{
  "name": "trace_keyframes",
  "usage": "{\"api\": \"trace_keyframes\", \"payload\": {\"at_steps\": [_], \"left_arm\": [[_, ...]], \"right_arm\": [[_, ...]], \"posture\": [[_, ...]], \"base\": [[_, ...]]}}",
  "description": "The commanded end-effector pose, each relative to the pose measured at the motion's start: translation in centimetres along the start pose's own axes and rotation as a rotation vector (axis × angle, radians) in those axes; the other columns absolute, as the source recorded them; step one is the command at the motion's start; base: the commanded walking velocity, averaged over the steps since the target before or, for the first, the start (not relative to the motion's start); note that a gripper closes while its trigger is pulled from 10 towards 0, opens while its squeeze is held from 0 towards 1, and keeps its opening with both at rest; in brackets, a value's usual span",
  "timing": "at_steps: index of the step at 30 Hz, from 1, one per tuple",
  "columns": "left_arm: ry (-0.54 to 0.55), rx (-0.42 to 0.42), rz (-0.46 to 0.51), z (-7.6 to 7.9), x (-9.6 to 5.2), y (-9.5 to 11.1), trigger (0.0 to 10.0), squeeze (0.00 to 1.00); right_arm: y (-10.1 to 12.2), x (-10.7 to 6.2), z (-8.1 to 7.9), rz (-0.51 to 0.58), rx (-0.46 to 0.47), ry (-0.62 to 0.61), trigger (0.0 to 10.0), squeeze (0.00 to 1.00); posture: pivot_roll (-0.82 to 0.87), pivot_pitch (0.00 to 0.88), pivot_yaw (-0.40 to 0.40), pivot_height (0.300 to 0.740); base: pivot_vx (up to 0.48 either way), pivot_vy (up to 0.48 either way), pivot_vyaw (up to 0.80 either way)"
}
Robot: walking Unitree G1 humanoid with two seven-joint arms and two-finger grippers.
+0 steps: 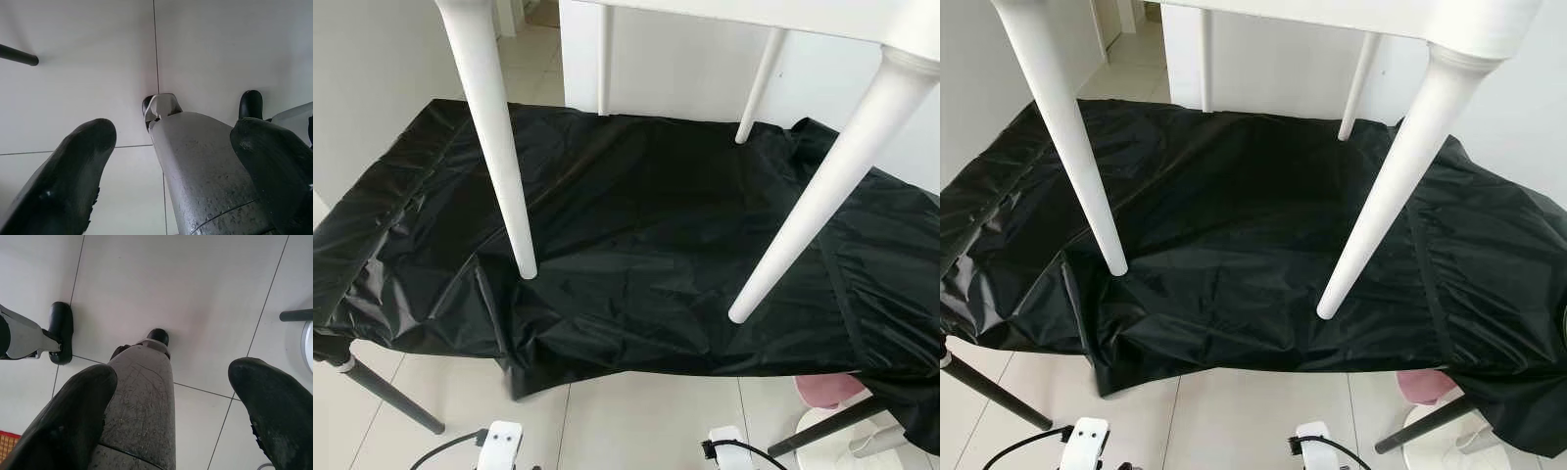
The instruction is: Building children table
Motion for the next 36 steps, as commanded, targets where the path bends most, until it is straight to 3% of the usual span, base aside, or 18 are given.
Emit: {"api": "trace_keyframes", "payload": {"at_steps": [1,7,9,12,20,29,33,36], "left_arm": [[-0.044,0.009,-0.065,1.4,-0.3,-2.2,10.0,0.0],[-0.055,0.029,-0.085,1.6,-0.6,-3.3,10.0,0.0],[-0.055,0.047,-0.079,1.6,-0.5,-3.0,10.0,0.0],[-0.04,0.042,-0.077,1.2,-0.5,-2.7,10.0,0.0],[-0.057,0.075,-0.068,1.8,-0.3,-2.4,10.0,0.0],[-0.019,0.036,-0.068,1.1,-0.5,-2.8,10.0,0.0],[0.021,0.009,-0.065,0.2,-0.5,-2.6,10.0,0.0],[-0.022,0.047,-0.078,0.8,-0.5,-2.8,10.0,0.0]], "right_arm": [[-1.0,-0.2,0.2,-0.034,-0.006,-0.002,10.0,0.0],[-1.8,-0.3,0.4,-0.041,0.01,-0.019,10.0,0.0],[-1.6,-0.5,1.6,-0.027,0.035,-0.063,10.0,0.0],[-1.3,-0.5,2.1,-0.024,0.03,-0.077,10.0,0.0],[-1.4,-0.6,2.2,-0.02,0.035,-0.08,10.0,0.0],[-2.1,-0.6,1.7,-0.027,0.027,-0.065,10.0,0.0],[-2.0,-0.7,1.8,-0.012,0.111,-0.08,10.0,0.0],[-1.1,-0.4,1.4,0.005,0.051,-0.066,10.0,0.0]], "posture": [[0.11,0.045,-0.028,0.74],[0.08,0.054,0.006,0.74],[0.06,0.045,0.005,0.74],[0.05,0.039,0.011,0.74],[0.06,0.042,-0.003,0.74],[0.1,0.055,-0.033,0.74],[0.12,0.046,-0.031,0.74],[0.06,0.037,0.004,0.74]], "base": [[0.0,0.0,0.0],[0.0,0.0,0.0],[0.0,0.0,0.0],[0.0,0.0,0.0],[0.0,0.0,0.0],[0.0,0.0,0.0],[0.0,0.0,0.0],[0.0,0.0,0.0]]}}
Point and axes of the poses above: a point about 5 cm out from each wrist's last joint towards the gripper, its own x axis pointing out of the wrist towards the gripper, its own y axis along the axis of the wrist's last joint, z = x × y, the point moved 6 cm from there along x, pointing out of the wrist towards the gripper, and after that the axes turned 11 degrees about x, right-handed, at the moved point
